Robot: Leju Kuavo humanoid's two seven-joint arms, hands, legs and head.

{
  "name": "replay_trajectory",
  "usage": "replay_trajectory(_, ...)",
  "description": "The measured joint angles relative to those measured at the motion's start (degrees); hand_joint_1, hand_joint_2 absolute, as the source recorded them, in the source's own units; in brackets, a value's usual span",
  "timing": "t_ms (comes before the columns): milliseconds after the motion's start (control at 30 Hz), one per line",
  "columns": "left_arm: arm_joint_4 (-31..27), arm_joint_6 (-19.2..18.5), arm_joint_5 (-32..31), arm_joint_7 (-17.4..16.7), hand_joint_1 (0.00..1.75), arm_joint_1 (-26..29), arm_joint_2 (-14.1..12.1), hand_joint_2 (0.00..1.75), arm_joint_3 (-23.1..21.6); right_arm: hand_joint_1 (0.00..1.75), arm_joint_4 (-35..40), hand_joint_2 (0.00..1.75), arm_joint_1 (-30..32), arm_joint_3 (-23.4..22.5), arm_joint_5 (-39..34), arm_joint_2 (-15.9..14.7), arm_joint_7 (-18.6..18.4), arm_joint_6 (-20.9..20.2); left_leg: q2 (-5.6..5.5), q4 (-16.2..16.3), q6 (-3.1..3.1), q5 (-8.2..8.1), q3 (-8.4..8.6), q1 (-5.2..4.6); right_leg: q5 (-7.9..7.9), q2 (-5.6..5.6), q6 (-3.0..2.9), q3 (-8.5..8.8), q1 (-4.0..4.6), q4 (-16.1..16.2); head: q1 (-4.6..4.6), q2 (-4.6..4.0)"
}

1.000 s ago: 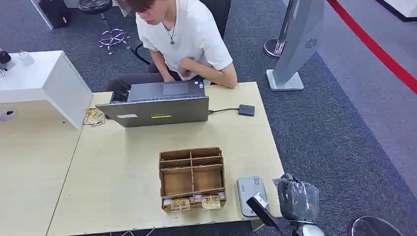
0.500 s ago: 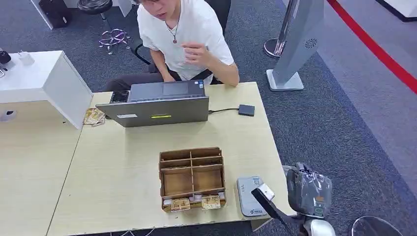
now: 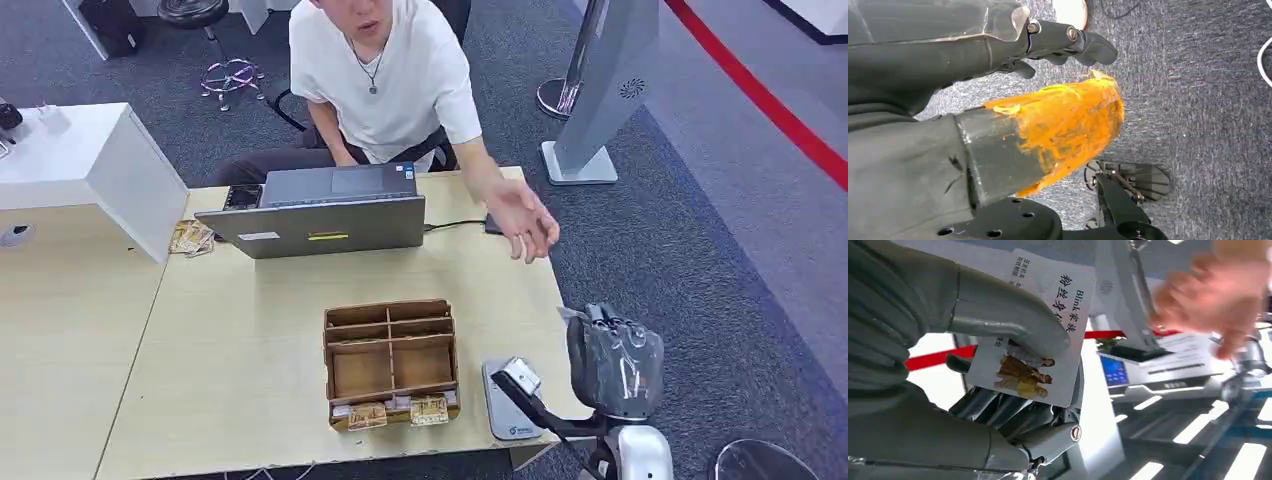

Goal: Pass the card to the sensor for recognition and then transmit it.

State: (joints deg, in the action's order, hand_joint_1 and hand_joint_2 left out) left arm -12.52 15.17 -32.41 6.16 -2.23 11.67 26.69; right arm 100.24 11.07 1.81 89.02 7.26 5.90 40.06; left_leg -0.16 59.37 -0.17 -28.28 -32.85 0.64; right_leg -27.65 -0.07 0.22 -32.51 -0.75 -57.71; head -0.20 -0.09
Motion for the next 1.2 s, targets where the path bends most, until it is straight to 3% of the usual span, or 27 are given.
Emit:
replay_trajectory(200, 0.0, -0.4, -0.5, -0.1, 0.0, 0.0, 0.1, 0.0, 0.0, 1.75, 0.0, 1.75, -3.4, 2.9, 0.0, -2.0, 2.7, 0.0, 0.0, 0.0, -0.01, 0.0, 0.01, 0.01, 0.0, 0.01, -0.01, -0.01, 0.01, 0.0, -0.04, 0.0)
replay_trajectory(433, 0.0, -0.7, -1.0, 0.2, 0.0, -0.2, 0.2, 0.0, 0.0, 1.75, -1.3, 1.75, -8.1, 6.8, 0.0, -3.6, 2.4, 0.0, 0.0, 0.0, -0.01, 0.01, -0.01, 0.01, 0.01, 0.0, -0.01, 0.0, 0.01, 0.0, -0.02, 0.0)
replay_trajectory(567, 0.0, -0.7, -1.2, 0.2, 0.0, -0.2, 0.2, 0.0, 0.0, 1.75, -4.0, 1.75, -11.8, 10.0, 0.0, -5.4, -2.2, -0.1, 0.02, 0.0, -0.01, 0.01, -0.02, 0.01, 0.01, 0.01, -0.01, 0.0, 0.01, 0.0, 0.0, 0.0)
replay_trajectory(800, 0.0, -0.7, -1.6, -0.3, 0.0, -1.0, 0.3, 0.0, 0.5, 1.75, -11.2, 1.75, -20.3, 20.7, 0.0, -9.8, -13.8, -0.1, 0.02, 0.0, 0.0, 0.05, 0.01, 0.01, 0.05, 0.01, 0.01, 0.0, 0.01, 0.0, -0.02, 0.0)
replay_trajectory(833, 0.0, -0.7, -1.6, -0.3, 0.0, -1.0, 0.3, 0.0, 0.5, 0.0, -12.1, 1.75, -21.2, 22.2, 0.0, -10.3, -14.6, -0.1, 0.02, 0.0, 0.0, 0.05, 0.02, 0.01, 0.05, 0.01, 0.0, 0.0, 0.01, 0.0, -0.02, 0.0)
replay_trajectory(1000, 0.0, -0.7, 0.5, -0.5, 0.0, -1.1, 0.3, 0.0, 0.4, 0.0, -15.7, 1.75, -23.1, 27.0, 0.0, -10.8, -17.8, -0.1, -0.01, 0.0, 0.0, 0.05, 0.0, 0.02, 0.03, 0.0, 0.0, -0.02, 0.02, 0.0, -0.02, 0.0)
replay_trajectory(1200, 0.0, -0.5, 0.5, -0.5, 0.0, -1.1, 0.3, 0.0, 0.4, 0.0, -16.5, 1.75, -22.7, 28.2, -0.2, -10.7, -14.0, -0.1, -0.01, 0.0, 0.0, 0.04, -0.03, 0.01, 0.03, 0.0, 0.01, -0.03, 0.01, 0.0, -0.02, 0.0)
